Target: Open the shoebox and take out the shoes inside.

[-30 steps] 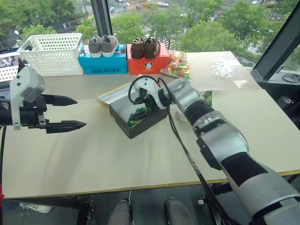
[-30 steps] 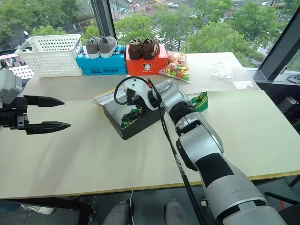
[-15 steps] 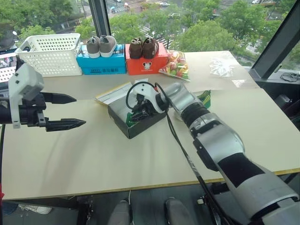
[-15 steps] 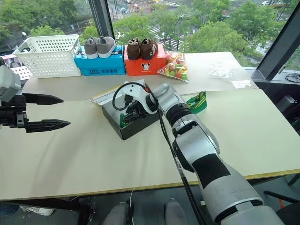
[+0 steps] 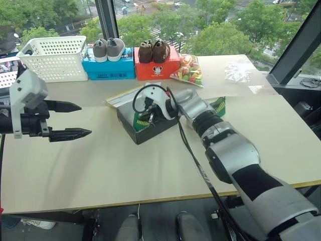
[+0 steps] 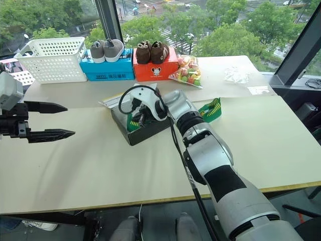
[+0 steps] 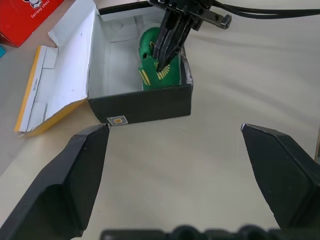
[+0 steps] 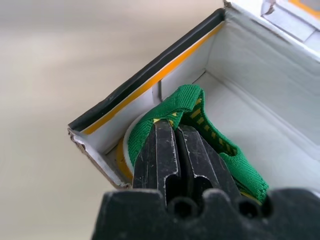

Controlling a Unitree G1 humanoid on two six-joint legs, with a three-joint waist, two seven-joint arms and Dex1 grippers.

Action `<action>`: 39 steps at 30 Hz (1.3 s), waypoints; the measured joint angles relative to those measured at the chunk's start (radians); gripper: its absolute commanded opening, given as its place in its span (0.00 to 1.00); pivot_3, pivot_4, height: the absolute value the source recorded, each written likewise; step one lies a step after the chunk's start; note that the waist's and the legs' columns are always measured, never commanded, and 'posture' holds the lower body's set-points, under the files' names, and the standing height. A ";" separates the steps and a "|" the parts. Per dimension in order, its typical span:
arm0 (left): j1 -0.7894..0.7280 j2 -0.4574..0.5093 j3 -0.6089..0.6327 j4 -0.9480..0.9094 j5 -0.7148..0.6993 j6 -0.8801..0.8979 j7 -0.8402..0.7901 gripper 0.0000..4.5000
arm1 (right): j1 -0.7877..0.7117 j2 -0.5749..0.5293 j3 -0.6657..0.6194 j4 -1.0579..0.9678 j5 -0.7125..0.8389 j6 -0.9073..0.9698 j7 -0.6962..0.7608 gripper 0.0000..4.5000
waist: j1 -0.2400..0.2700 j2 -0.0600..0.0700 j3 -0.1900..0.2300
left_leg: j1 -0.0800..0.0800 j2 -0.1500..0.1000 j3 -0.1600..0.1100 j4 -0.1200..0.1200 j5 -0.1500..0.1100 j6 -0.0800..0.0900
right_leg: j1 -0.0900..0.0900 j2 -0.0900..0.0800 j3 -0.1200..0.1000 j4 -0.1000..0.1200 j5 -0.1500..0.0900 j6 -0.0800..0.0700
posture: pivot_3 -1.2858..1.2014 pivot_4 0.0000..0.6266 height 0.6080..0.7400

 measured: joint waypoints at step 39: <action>-0.125 -0.027 -0.141 0.056 0.030 -0.058 -0.021 1.00 | -0.204 -0.330 -0.432 -0.319 0.424 0.611 -0.093 0.01 | 0.017 0.000 0.000 | -0.004 -0.001 0.000 -0.005 0.000 0.000 | -0.002 -0.001 -0.001 -0.007 0.000 0.000 | 0.52 0.24 1.00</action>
